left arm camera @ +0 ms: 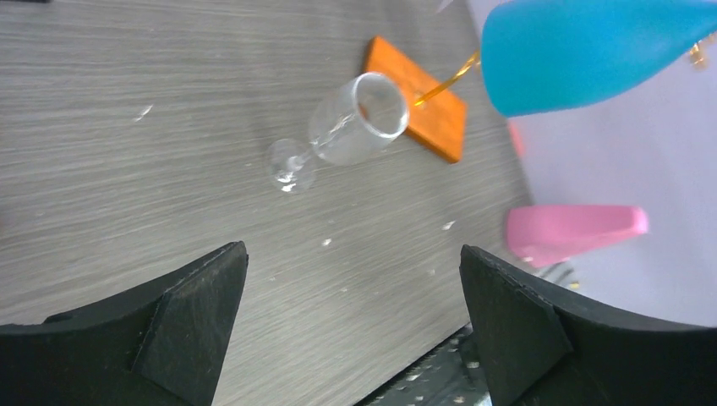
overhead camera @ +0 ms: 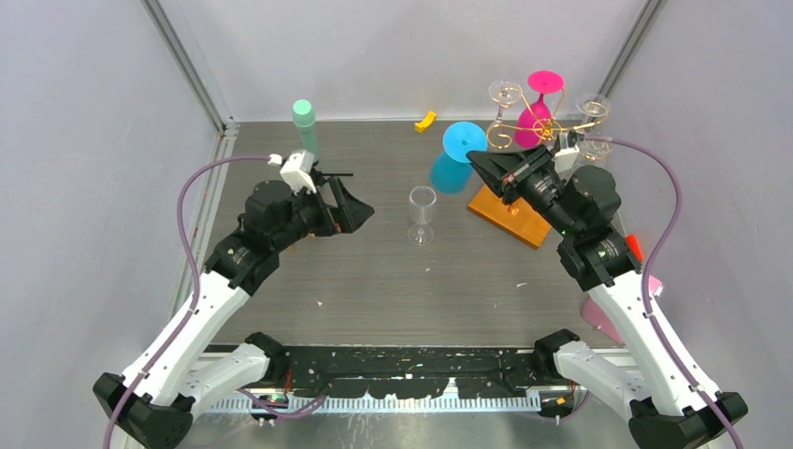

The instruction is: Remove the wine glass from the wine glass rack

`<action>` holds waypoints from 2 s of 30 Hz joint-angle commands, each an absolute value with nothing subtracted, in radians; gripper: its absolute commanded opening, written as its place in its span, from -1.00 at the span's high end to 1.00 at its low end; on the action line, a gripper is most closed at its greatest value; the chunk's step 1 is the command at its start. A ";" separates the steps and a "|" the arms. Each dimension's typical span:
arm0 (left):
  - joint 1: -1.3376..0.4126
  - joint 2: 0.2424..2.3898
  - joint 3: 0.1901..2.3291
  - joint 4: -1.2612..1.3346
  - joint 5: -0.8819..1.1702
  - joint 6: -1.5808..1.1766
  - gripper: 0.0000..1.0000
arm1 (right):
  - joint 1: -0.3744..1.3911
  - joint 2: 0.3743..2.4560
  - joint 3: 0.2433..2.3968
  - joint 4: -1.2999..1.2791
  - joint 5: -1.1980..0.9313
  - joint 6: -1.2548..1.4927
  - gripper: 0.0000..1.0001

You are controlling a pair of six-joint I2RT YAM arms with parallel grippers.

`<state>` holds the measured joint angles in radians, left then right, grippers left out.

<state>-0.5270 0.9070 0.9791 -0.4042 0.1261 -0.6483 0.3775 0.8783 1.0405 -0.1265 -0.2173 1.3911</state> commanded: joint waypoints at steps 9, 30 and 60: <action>-0.431 0.989 0.904 0.324 0.592 -1.230 -0.99 | 0.393 0.857 1.008 0.384 -0.451 1.519 0.99; -0.425 1.091 0.944 0.646 0.654 -1.399 -0.96 | 0.515 0.919 0.907 0.581 -0.429 1.729 0.99; -0.404 0.833 0.997 0.052 0.492 -0.930 1.00 | 0.515 0.895 0.764 0.452 -0.185 1.629 -0.50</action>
